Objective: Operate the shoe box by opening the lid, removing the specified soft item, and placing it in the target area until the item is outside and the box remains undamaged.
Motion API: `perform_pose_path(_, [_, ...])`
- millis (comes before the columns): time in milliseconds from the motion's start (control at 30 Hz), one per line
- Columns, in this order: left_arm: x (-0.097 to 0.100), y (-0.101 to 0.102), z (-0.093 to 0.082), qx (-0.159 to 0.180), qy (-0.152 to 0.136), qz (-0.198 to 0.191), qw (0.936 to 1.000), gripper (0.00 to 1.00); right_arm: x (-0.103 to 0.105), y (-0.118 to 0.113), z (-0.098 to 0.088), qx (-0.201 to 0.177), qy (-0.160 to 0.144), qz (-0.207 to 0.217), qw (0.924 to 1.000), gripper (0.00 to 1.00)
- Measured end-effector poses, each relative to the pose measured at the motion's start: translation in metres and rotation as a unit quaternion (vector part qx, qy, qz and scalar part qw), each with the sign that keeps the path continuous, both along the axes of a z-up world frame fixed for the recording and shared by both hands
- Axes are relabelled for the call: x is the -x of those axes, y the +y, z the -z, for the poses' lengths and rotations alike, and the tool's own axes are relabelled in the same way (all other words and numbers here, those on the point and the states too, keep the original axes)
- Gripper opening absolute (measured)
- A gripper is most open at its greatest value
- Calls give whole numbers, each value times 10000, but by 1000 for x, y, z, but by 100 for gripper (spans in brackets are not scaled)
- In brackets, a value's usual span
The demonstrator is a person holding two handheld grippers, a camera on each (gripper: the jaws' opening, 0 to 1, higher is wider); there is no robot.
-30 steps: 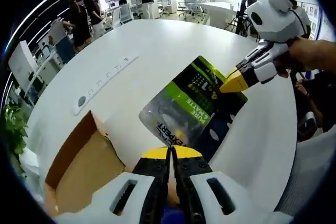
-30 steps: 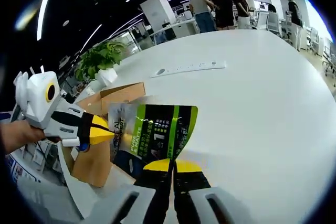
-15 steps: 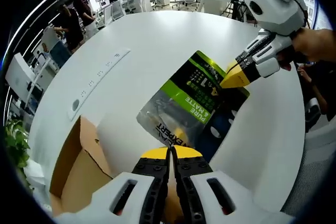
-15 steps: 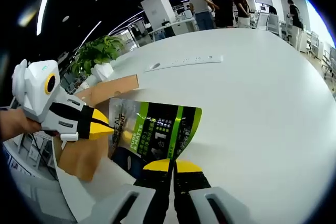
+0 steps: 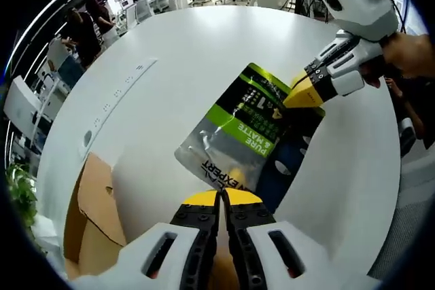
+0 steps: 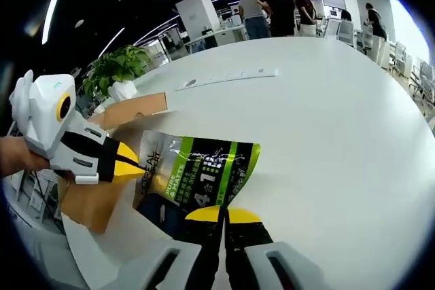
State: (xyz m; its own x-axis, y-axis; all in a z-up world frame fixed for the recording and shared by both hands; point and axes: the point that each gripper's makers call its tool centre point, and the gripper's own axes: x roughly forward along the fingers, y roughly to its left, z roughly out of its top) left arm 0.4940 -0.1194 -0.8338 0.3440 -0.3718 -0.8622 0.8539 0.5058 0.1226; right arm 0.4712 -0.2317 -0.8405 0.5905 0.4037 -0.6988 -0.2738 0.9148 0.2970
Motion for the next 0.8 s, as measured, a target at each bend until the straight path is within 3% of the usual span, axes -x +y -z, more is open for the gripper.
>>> perform_pose_path(200, [-2,1,-2,5,-93,14,10000,1,-3,-4,8,92,6,17,10000,0])
perform_pose_path(467, [-11,7,-23,408,-92,-287,9987,1,-2,-5,12,220,82,-7,9997,0])
perform_pose_path(800, [-2,5,-36,708,-8,-334,9969,2,-3,-2,10,271,92,-55,9996,0])
